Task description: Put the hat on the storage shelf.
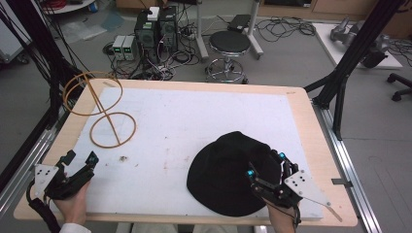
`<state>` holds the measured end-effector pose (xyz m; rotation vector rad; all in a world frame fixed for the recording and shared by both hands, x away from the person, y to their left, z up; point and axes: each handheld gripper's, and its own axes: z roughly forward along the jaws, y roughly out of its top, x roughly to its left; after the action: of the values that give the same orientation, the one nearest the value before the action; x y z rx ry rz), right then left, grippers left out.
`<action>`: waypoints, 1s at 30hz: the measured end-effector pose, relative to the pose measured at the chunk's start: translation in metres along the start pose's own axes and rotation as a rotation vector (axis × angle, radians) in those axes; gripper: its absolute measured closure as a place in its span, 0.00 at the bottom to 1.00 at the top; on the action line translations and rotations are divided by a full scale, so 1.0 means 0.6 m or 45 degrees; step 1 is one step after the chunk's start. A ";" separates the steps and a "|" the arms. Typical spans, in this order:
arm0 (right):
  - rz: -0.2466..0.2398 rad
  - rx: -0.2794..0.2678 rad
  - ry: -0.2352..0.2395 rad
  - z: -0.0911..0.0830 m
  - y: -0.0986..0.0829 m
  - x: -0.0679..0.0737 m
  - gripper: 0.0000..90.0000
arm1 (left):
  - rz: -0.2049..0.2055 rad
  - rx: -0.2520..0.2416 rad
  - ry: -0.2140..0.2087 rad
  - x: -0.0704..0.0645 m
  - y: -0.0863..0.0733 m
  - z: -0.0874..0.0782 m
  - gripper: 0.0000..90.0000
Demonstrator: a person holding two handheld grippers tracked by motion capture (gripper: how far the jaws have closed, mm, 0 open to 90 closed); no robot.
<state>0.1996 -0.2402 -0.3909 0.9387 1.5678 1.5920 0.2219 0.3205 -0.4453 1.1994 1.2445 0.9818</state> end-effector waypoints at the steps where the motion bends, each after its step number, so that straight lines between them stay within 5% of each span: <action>1: 0.000 0.000 0.000 0.000 0.000 0.000 0.19 | 0.000 -0.001 0.000 0.000 0.000 0.000 0.29; 22: -0.065 0.206 0.035 0.027 -0.030 0.019 0.20 | 0.008 0.003 0.002 0.000 0.000 0.001 0.29; 30: -0.025 0.290 0.015 0.034 -0.040 0.020 0.38 | 0.009 0.003 0.001 0.001 0.000 0.001 0.29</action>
<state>0.2112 -0.2193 -0.4143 1.0317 1.7889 1.4284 0.2224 0.3211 -0.4457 1.2062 1.2432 0.9862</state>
